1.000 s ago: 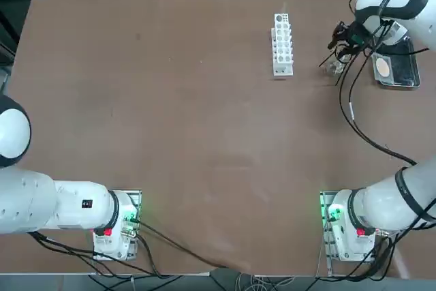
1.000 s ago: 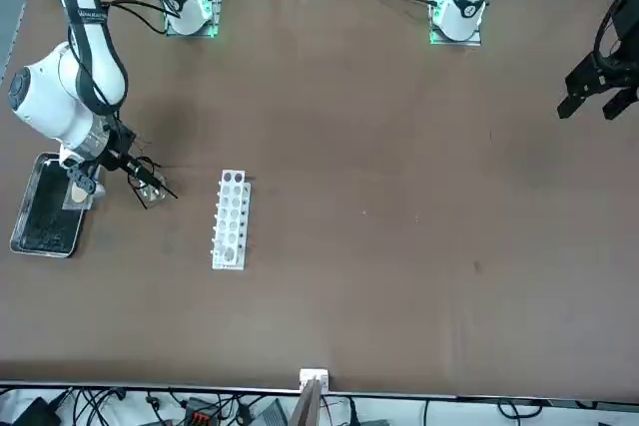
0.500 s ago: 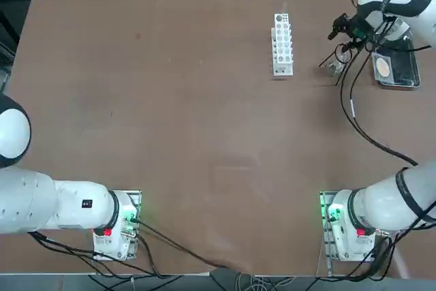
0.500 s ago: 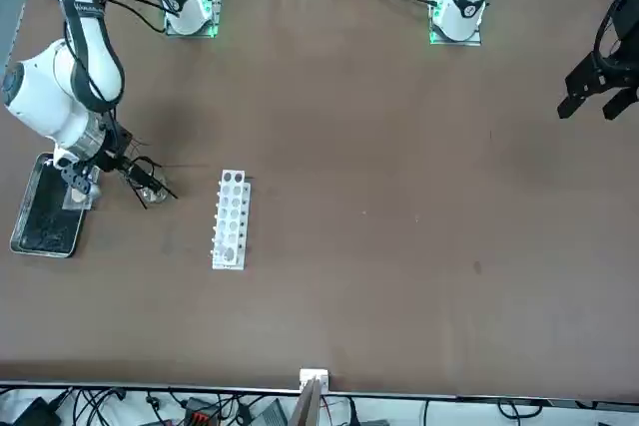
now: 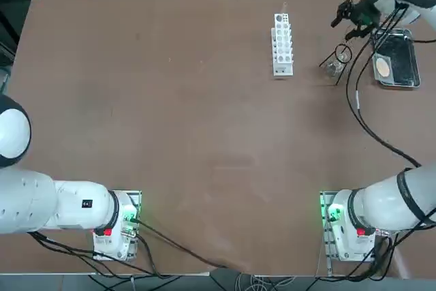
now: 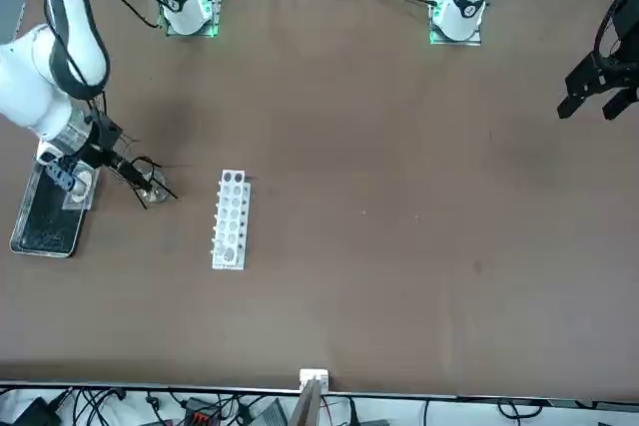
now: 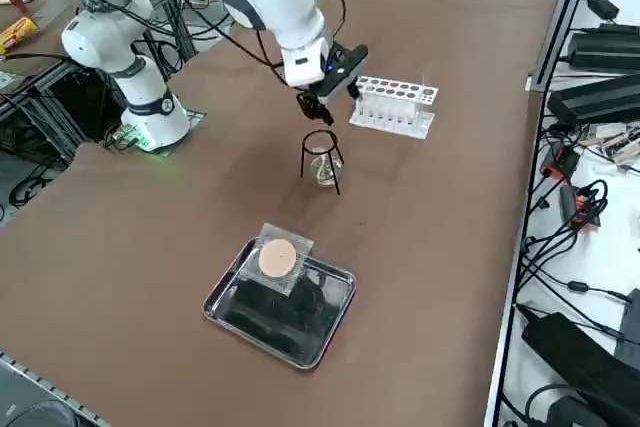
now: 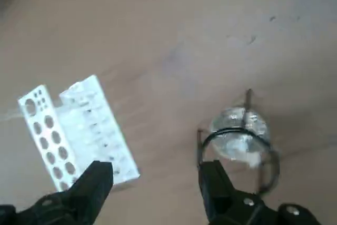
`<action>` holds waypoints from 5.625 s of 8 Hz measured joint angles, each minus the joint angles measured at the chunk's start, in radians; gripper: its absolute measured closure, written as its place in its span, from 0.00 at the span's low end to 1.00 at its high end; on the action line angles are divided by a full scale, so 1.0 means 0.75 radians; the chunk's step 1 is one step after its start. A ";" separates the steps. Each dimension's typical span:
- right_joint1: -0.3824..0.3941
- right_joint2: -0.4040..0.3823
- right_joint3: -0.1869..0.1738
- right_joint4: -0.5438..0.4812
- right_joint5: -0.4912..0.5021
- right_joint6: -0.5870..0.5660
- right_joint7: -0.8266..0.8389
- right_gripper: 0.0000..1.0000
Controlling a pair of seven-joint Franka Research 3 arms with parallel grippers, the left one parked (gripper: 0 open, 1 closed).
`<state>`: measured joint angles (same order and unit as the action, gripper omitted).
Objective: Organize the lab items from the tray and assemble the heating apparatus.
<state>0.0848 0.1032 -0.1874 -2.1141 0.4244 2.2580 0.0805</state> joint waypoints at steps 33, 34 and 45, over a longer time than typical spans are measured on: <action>-0.233 0.638 -0.012 0.328 -1.080 -0.004 0.080 0.40; -0.233 0.640 -0.013 0.328 -1.080 -0.004 0.080 0.41; -0.232 0.640 -0.012 0.346 -1.081 -0.004 0.095 0.71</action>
<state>-0.0894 0.5833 -0.1968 -1.8544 -0.3862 2.2552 0.1519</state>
